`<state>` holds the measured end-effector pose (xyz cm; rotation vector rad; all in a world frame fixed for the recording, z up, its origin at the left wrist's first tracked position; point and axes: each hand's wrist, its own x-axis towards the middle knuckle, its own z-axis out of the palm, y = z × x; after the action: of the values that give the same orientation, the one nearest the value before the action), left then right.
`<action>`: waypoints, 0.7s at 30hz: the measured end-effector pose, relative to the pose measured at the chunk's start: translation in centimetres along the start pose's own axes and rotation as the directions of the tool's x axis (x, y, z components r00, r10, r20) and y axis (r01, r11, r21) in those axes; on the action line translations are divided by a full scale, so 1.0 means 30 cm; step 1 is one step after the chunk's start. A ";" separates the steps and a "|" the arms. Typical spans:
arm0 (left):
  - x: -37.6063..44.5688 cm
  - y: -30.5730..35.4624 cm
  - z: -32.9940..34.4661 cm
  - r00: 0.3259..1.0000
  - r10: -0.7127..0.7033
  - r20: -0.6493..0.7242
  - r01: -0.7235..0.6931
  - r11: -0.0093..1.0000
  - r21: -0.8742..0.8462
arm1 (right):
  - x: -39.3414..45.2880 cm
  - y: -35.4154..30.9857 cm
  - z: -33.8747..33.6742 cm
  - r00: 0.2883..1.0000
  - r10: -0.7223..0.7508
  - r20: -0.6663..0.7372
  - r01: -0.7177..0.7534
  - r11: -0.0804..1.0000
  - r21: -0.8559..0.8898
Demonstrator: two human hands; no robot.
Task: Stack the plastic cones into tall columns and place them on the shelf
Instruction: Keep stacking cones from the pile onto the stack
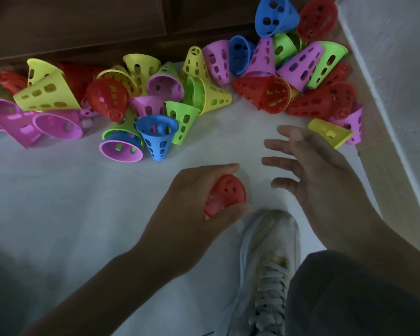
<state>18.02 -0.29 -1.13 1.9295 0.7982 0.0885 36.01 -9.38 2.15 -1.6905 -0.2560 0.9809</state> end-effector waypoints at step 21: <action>0.336 -0.088 -0.164 0.943 0.164 -0.289 -0.030 0.909 0.417 | 0.377 0.060 -0.110 0.823 -0.531 0.202 0.370 0.229 -0.900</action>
<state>22.65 9.94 -3.64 2.3924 0.9914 0.3254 44.97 -5.41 -4.64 -2.4514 -1.3617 0.1491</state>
